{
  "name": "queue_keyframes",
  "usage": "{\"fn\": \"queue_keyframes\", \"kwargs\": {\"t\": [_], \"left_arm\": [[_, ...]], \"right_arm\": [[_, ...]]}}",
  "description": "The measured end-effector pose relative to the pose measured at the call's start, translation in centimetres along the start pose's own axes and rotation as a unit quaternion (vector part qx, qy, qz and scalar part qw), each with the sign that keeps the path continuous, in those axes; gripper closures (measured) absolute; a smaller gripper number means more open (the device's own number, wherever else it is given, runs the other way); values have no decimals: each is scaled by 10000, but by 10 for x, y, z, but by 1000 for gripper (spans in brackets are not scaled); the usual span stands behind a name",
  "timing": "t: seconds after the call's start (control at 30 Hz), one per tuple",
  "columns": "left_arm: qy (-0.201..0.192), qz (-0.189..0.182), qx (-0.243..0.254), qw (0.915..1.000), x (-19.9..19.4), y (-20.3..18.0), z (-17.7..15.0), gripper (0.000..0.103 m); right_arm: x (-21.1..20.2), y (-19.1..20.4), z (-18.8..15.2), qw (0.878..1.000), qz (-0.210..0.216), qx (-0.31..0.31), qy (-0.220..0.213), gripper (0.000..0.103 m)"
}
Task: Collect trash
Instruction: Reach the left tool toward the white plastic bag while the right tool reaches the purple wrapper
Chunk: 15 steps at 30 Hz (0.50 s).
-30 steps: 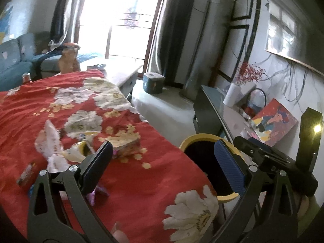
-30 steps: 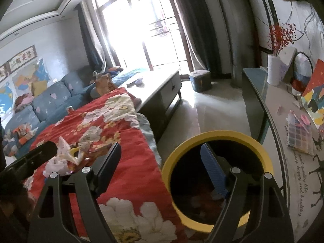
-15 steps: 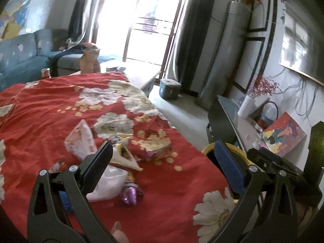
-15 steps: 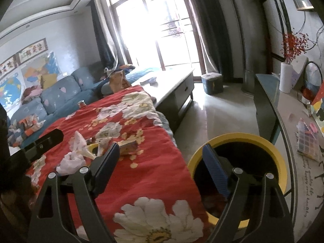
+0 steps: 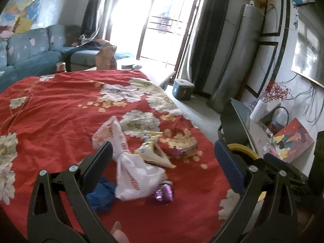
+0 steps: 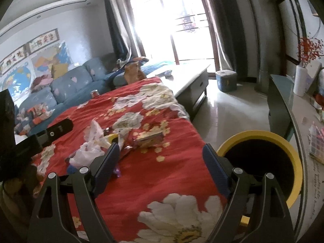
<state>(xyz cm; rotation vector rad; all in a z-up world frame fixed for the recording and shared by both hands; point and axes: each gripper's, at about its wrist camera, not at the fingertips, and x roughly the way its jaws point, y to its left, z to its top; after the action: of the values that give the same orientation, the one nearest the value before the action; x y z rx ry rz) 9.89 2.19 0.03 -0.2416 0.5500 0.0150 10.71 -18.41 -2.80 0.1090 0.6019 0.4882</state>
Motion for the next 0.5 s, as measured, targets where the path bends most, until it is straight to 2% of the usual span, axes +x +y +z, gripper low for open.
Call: {"fn": "queue_keyframes", "kwargs": {"t": [0.27,0.5], "left_arm": [[131,249,-76,9996,-4,33,-2,11],[275,303,-212,9989,-6,56,-5,11]], "right_arm": [[13,33,-5,9989,314,-319,166,22],[27,60,-13,9956,576,-599,440,22]]}}
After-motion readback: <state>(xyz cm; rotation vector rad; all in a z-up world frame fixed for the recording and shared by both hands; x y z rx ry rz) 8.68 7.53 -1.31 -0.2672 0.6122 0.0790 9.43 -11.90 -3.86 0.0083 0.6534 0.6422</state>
